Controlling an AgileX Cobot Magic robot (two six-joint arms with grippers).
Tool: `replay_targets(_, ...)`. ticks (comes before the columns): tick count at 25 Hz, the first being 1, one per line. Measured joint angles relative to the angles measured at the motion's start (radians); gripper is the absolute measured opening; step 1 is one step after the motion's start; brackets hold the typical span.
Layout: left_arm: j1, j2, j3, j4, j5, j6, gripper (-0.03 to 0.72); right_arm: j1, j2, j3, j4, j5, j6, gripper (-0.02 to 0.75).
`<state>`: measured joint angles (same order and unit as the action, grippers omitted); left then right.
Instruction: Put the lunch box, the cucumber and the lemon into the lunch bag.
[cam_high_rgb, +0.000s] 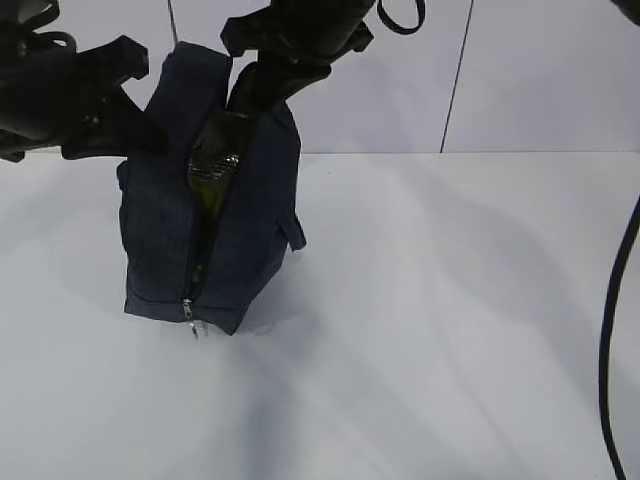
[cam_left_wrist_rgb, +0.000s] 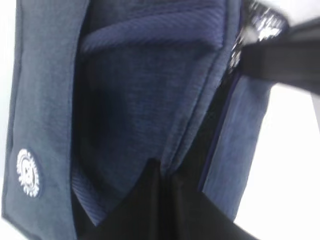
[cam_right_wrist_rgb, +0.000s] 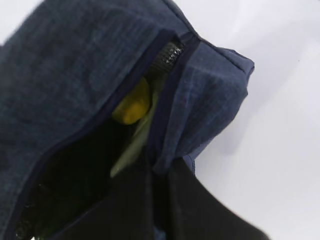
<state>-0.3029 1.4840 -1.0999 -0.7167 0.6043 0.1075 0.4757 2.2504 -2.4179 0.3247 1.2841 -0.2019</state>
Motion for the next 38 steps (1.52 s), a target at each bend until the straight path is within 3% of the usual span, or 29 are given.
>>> replay_targets(9, -0.075, 0.000, 0.000, 0.057, -0.025, 0.000, -0.006, 0.000, -0.027, 0.120, -0.029, -0.006, 0.000, 0.012)
replay_targets(20, -0.100, 0.002, 0.000, 0.080, -0.006, 0.000, -0.006, 0.000, -0.145, 0.293, -0.117, -0.013, -0.009, 0.012)
replay_targets(29, -0.235, 0.035, 0.000, 0.096, -0.014, -0.003, -0.006, 0.000, -0.215, 0.401, -0.160, -0.015, -0.013, 0.012)
replay_targets(38, -0.260, 0.039, 0.000, 0.105, -0.043, -0.035, -0.006, 0.000, -0.253, 0.462, -0.185, -0.018, -0.013, 0.012)
